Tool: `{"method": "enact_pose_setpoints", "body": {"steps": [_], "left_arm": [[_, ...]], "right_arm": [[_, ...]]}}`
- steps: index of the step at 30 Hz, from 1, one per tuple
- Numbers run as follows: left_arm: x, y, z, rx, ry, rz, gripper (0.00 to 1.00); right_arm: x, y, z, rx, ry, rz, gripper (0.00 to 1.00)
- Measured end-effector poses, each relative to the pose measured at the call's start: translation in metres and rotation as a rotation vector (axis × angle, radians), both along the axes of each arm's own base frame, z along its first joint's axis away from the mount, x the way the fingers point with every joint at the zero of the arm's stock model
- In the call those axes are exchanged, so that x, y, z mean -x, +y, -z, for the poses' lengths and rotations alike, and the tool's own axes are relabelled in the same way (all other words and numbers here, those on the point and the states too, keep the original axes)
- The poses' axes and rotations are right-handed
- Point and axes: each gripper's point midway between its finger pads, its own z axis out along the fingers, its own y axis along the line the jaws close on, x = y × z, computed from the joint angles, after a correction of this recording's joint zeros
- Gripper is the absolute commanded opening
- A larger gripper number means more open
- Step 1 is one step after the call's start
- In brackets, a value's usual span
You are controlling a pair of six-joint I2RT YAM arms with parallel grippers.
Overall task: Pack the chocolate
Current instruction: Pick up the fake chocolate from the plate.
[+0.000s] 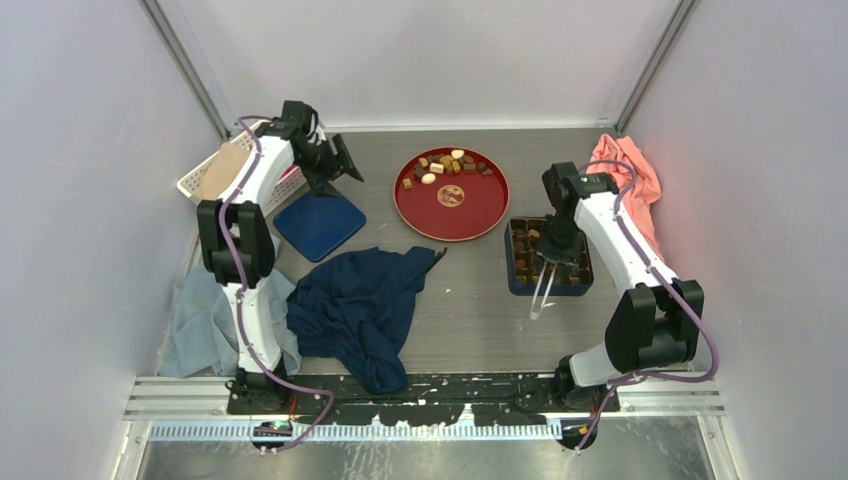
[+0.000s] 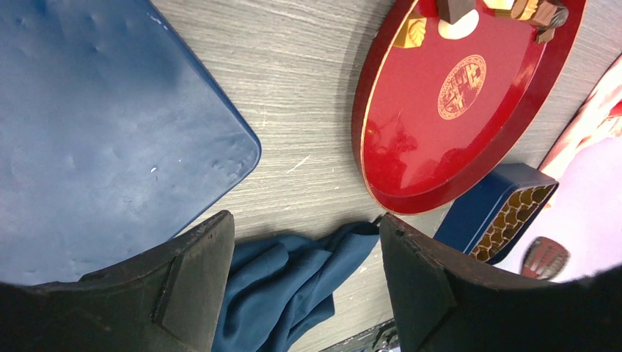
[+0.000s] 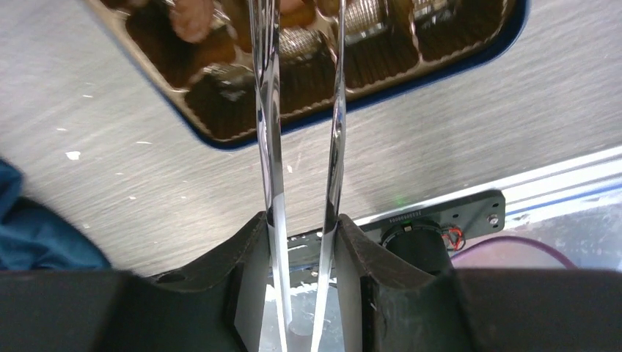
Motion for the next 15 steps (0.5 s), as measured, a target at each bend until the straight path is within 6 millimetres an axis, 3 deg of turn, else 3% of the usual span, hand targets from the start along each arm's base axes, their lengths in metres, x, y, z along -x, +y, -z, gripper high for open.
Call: {"method": "enact_pose_setpoints", "body": {"steps": [5,8,12,15], "left_arm": [[-0.004,0.000,-0.003,0.001,-0.012,0.000,0.73],[-0.005,-0.001,-0.004,0.001,-0.016,0.000,0.73],[-0.006,0.000,-0.004,0.000,-0.017,-0.001,0.73],[-0.005,0.000,-0.004,-0.004,-0.016,-0.002,0.73]], "right_arm": [[-0.033,0.005,-0.048,-0.016,-0.107,-0.026,0.37],[-0.058,0.019,-0.071,-0.049,-0.146,-0.055,0.39],[-0.096,0.060,-0.083,-0.089,-0.173,-0.163,0.40],[-0.128,0.099,-0.077,-0.120,-0.184,-0.251,0.41]]}}
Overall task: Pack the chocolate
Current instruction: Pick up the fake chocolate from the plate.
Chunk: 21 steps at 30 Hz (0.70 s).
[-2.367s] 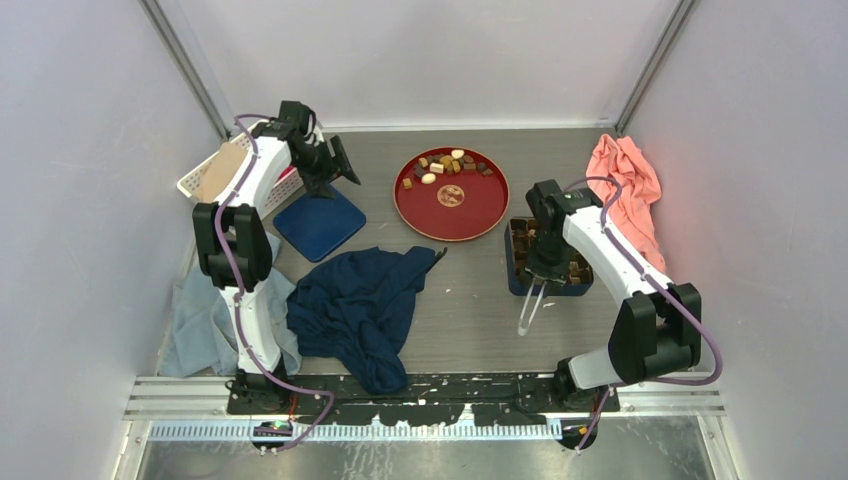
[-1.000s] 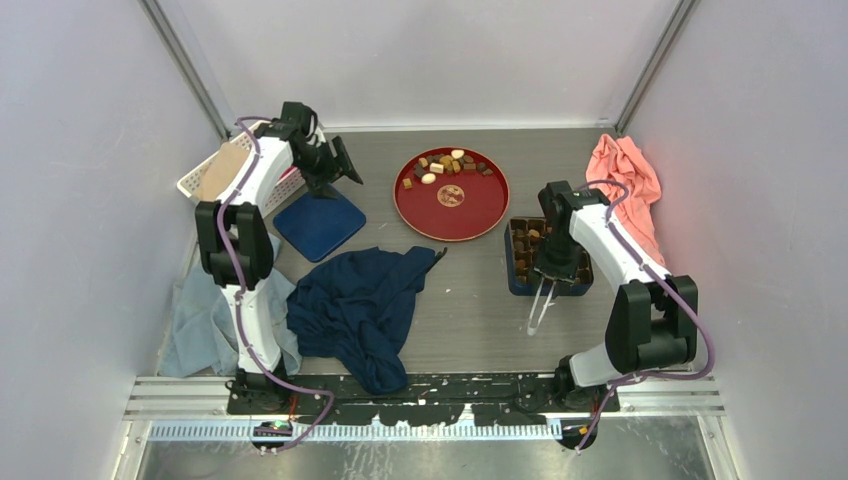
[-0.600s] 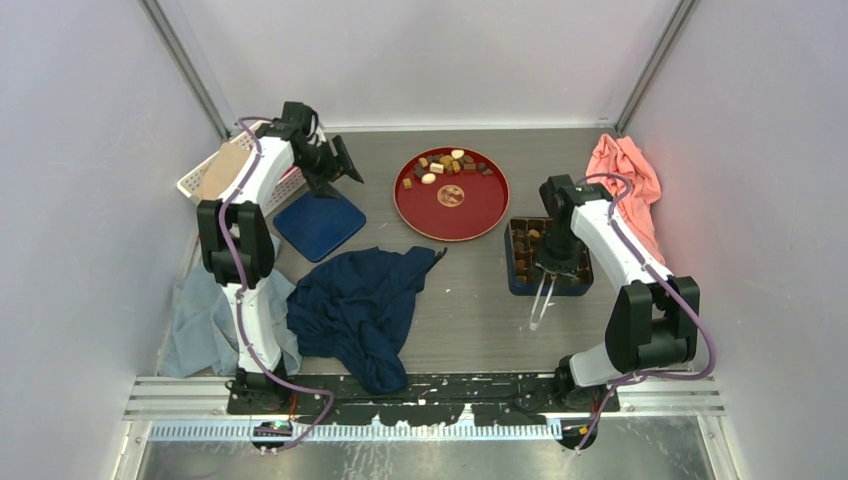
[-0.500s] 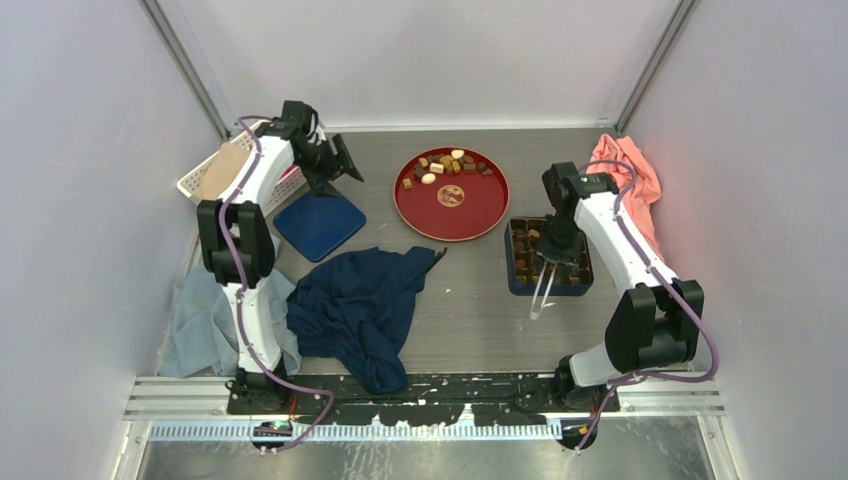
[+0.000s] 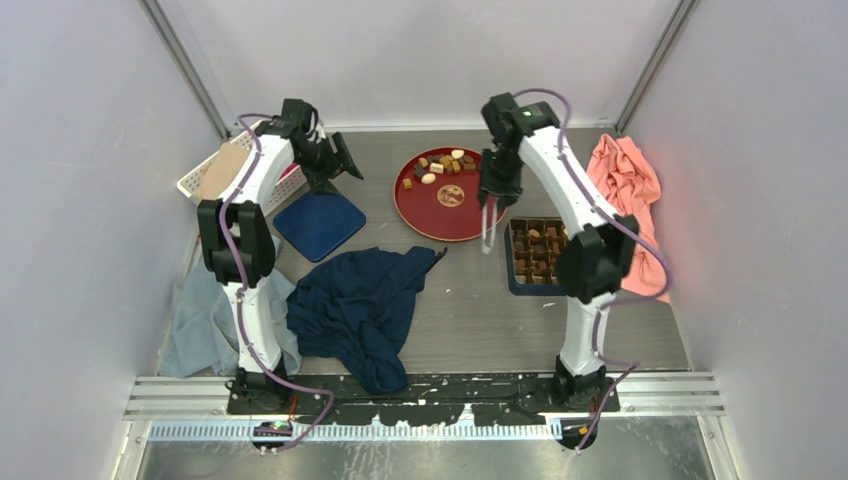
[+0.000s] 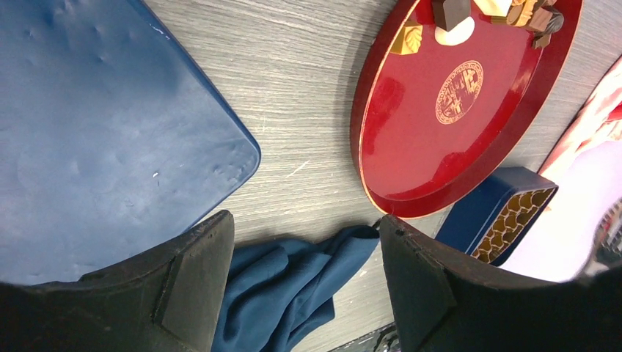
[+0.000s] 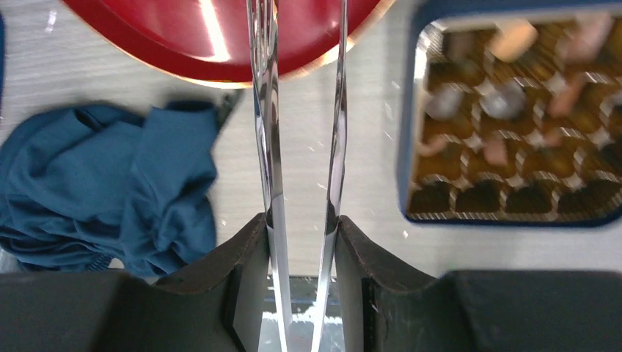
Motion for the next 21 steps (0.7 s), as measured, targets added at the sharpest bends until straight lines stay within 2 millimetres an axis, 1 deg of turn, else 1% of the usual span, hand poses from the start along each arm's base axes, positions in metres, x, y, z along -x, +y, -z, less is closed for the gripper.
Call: {"method": "enact_pose_setpoints", "body": {"steps": [2,4,7,10,13,15,17,21], "left_arm": [[0.000,0.000,0.000,-0.003,0.000,-0.001,0.73],[0.000,0.001,0.000,-0.005,-0.001,-0.002,0.73],[0.000,0.001,0.000,-0.006,-0.002,-0.001,0.73],[0.000,0.001,0.000,-0.007,-0.002,0.000,0.73],[0.000,0.001,0.001,-0.007,-0.002,0.001,0.73],[0.000,0.001,0.001,-0.008,-0.003,0.003,0.73],[0.000,0.002,0.001,-0.011,-0.004,0.006,0.73],[0.001,0.003,0.001,-0.015,-0.005,0.015,0.73]], "right_arm": [[-0.019,0.023,0.012,-0.017,0.002,-0.044,0.41],[-0.035,0.035,0.026,-0.022,0.008,-0.064,0.41],[-0.063,0.043,0.054,-0.026,0.017,-0.059,0.41],[-0.085,0.049,0.081,-0.029,0.025,-0.044,0.42],[-0.102,0.054,0.103,-0.040,0.025,-0.023,0.42],[-0.108,0.056,0.112,-0.045,0.028,-0.015,0.42],[-0.115,0.060,0.117,-0.059,0.024,-0.011,0.42],[-0.119,0.070,0.118,-0.088,0.017,-0.020,0.43]]}}
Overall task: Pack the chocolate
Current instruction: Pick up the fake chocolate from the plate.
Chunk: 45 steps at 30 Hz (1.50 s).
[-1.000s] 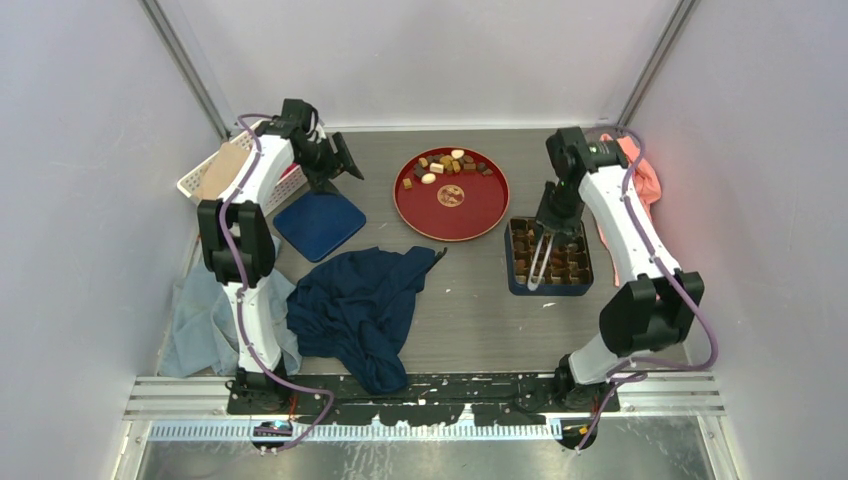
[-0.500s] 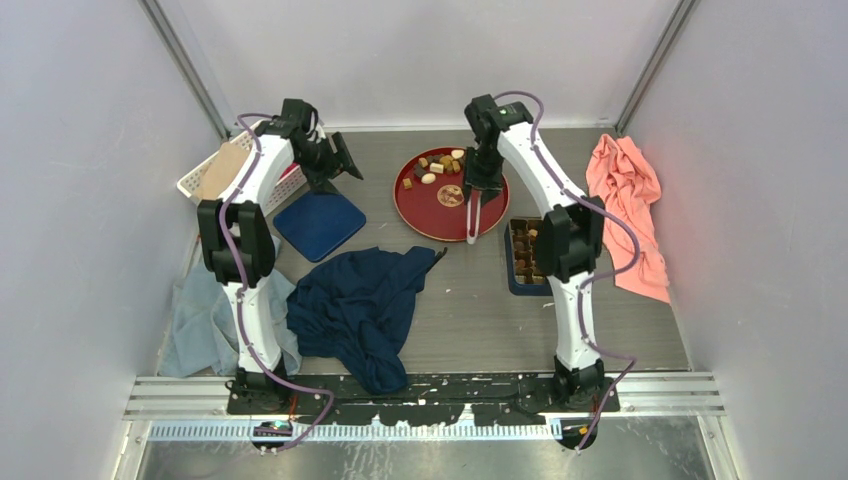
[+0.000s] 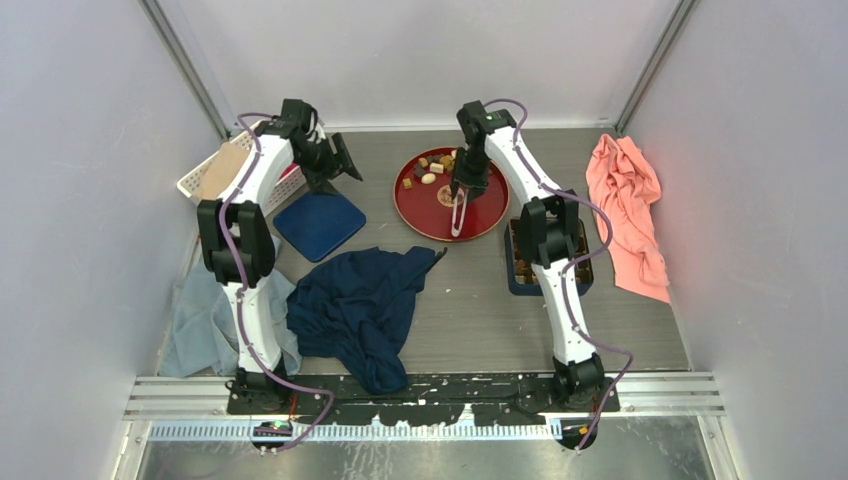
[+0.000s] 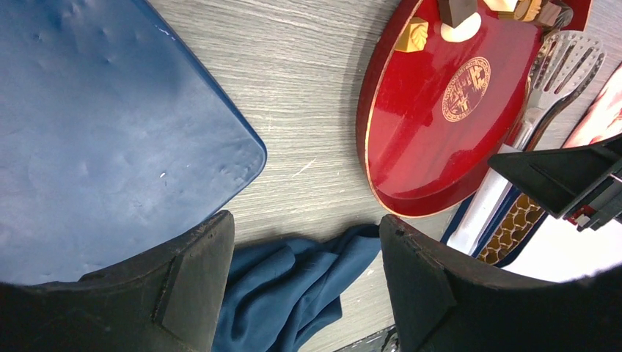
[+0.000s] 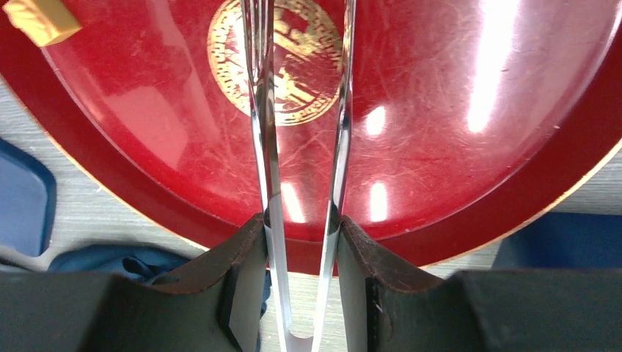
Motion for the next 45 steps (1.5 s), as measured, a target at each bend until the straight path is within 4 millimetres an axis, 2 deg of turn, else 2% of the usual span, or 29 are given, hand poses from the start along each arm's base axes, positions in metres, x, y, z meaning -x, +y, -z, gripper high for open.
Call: {"method": "enact_pose_setpoints", "body": {"steps": [7,11,16,20,31,39,45], "left_arm": [[0.000,0.001,0.000,-0.001,0.001,0.001,0.73],[0.000,0.001,0.000,-0.001,0.001,0.001,0.73],[0.000,0.001,0.000,-0.001,0.002,0.000,0.73],[0.000,0.002,0.001,-0.007,0.003,-0.002,0.73],[0.003,0.002,0.002,-0.010,0.016,-0.003,0.73],[0.005,0.003,0.002,-0.013,0.021,0.000,0.73],[0.006,0.004,0.001,-0.021,0.018,0.003,0.73]], "right_arm": [[0.005,0.034,-0.007,-0.051,-0.020,-0.064,0.46],[0.011,0.057,0.007,-0.072,0.005,-0.108,0.46],[0.022,0.072,0.028,-0.073,0.051,-0.143,0.47],[0.025,0.075,0.031,-0.074,0.063,-0.150,0.51],[0.015,0.073,0.022,-0.052,0.010,-0.150,0.53],[0.004,0.072,0.036,-0.024,-0.014,-0.164,0.54],[-0.002,0.072,0.037,-0.013,-0.039,-0.170,0.50]]}}
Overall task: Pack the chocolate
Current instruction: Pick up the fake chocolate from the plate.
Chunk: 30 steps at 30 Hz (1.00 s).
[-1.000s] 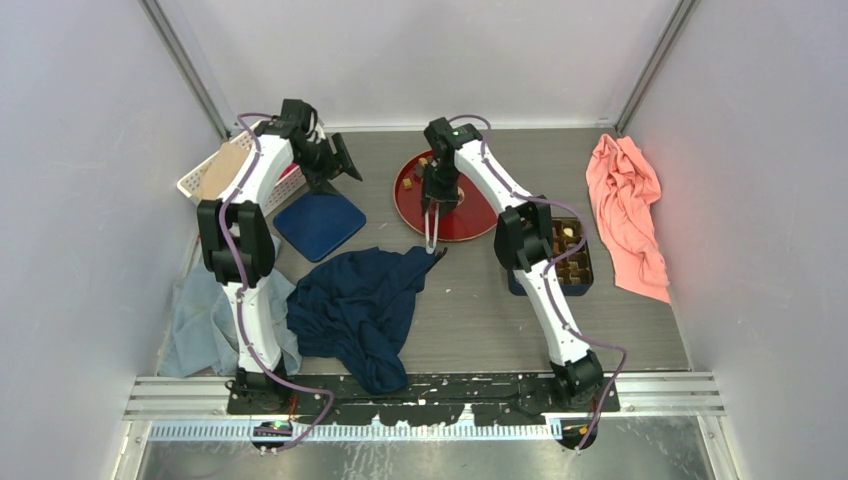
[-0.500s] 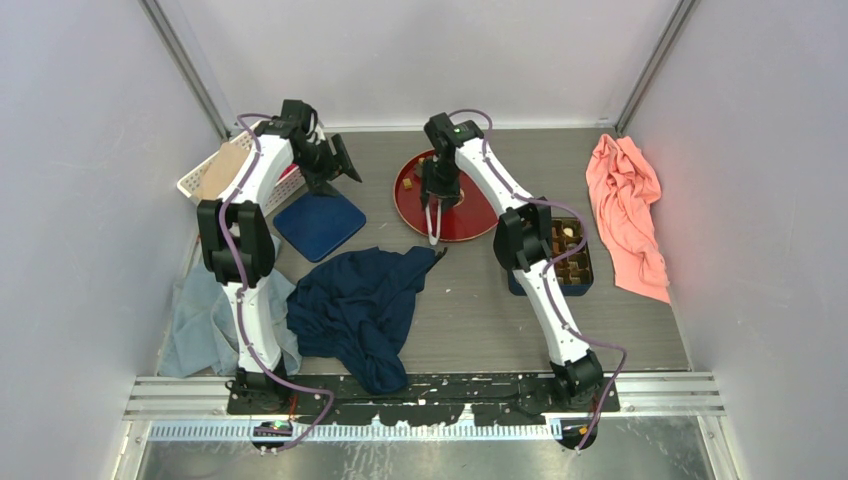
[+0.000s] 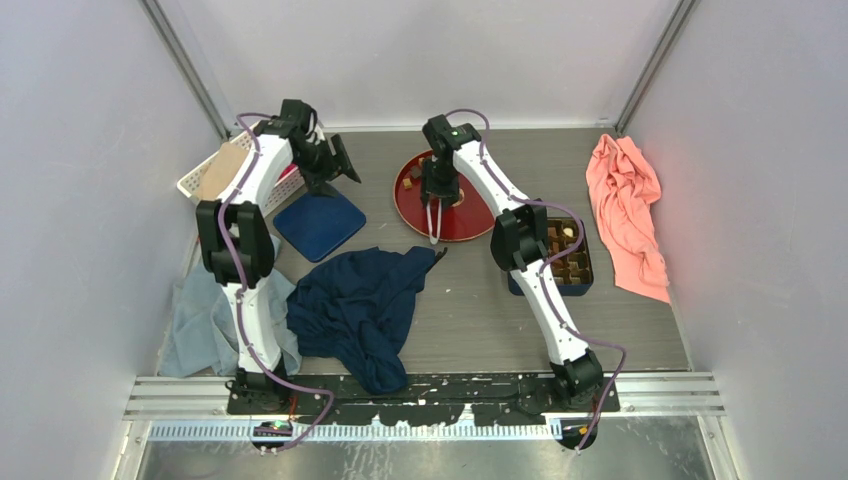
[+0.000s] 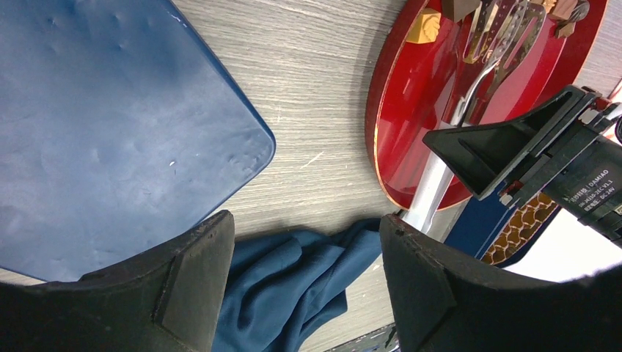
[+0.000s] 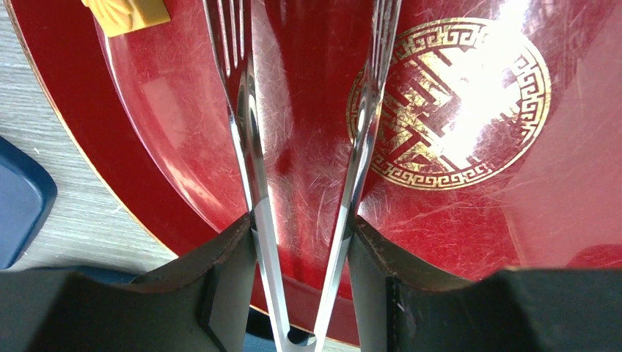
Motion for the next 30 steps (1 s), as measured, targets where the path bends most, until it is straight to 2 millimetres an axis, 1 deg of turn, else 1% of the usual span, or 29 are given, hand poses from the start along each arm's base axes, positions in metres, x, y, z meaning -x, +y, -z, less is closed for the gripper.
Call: {"method": "enact_pose_setpoints", "body": {"steps": [2,5,10,16,23,26,30], "left_arm": [[0.001,0.000,-0.001,-0.001,-0.001,0.001,0.73],[0.001,0.000,-0.002,-0.003,-0.007,0.006,0.73],[0.001,0.000,-0.003,-0.003,-0.010,0.009,0.73],[0.001,0.000,-0.002,-0.003,-0.007,0.008,0.73],[0.006,0.001,-0.003,-0.001,-0.005,0.008,0.73],[0.005,0.000,-0.004,0.002,-0.009,0.009,0.73],[0.006,0.000,-0.005,0.005,-0.008,0.010,0.73]], "right_arm": [[-0.002,-0.001,0.000,0.007,-0.010,0.002,0.49],[-0.004,-0.003,0.000,0.018,-0.020,0.006,0.44],[-0.006,-0.006,0.001,0.036,-0.032,0.012,0.40],[0.001,-0.018,0.000,0.091,-0.032,0.019,0.36],[0.028,-0.038,-0.005,0.151,0.018,0.005,0.35],[0.040,-0.045,-0.013,0.160,0.033,0.001,0.35],[0.052,-0.051,-0.033,0.152,0.017,0.001,0.35]]}}
